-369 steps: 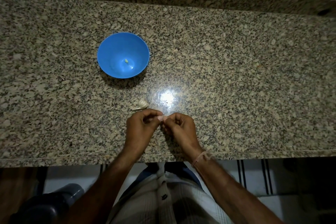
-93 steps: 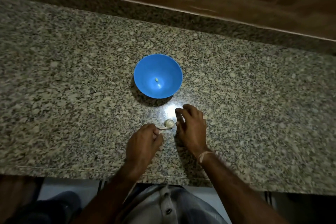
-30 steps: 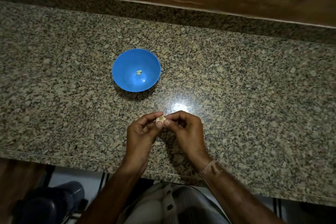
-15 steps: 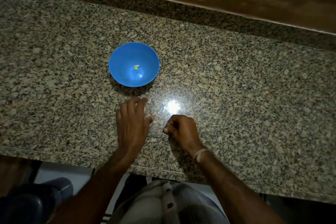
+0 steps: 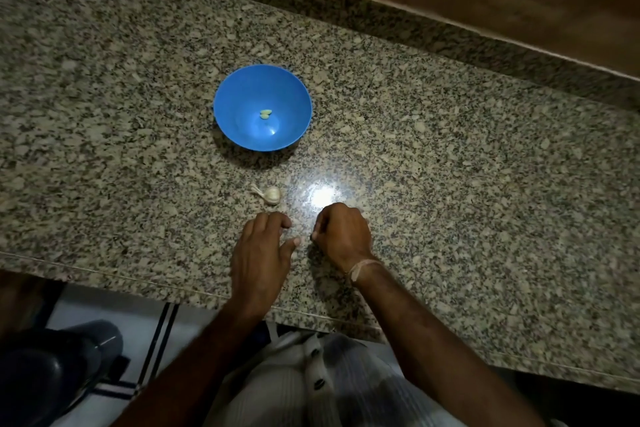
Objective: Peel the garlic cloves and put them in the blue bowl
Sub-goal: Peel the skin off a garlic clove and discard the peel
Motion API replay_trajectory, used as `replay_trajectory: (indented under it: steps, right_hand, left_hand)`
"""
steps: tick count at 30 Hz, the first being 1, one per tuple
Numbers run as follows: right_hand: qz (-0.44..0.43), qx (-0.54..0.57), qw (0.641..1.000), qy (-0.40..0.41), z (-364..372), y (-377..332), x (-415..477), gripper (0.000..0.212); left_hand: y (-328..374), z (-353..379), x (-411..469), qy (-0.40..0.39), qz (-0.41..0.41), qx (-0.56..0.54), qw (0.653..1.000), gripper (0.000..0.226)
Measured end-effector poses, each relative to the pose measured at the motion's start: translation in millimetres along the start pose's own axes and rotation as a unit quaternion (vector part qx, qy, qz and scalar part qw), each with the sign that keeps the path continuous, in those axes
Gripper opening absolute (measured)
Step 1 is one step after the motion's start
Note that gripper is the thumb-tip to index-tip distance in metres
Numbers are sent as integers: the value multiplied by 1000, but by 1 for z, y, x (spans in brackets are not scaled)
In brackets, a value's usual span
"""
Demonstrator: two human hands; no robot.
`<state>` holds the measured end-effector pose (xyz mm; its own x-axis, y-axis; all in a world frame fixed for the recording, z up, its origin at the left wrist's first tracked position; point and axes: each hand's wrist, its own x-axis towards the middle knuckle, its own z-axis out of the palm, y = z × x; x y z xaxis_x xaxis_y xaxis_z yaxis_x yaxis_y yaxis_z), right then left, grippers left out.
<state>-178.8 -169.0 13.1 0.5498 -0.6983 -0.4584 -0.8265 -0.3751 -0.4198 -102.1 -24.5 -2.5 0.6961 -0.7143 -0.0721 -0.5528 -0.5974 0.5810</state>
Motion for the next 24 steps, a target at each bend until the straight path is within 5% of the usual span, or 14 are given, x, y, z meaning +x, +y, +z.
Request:
replay_trajectory:
  steps: [7, 10, 14, 18, 20, 24]
  right_hand:
    - [-15, -64, 997, 34, 3, -7, -8, 9]
    - [25, 166, 985, -32, -9, 4, -12, 12]
    - [137, 546, 806, -183, -19, 3, -37, 6]
    - [172, 638, 732, -168, -12, 1, -55, 14]
    - [159, 648, 731, -146, -9, -1, -62, 10]
    - [99, 601, 783, -129, -3, -2, -69, 25]
  left_hand:
    - [6, -6, -1, -14, -17, -12, 1000, 23]
    - [9, -5, -1, -53, -76, -128, 987, 3]
    - [20, -7, -4, -80, -184, -360, 911, 28]
    - [29, -11, -11, -67, -198, -427, 880, 23]
    - [32, -11, -13, -82, -203, -433, 874, 30]
    - [35, -12, -11, -78, -197, -426, 879, 27]
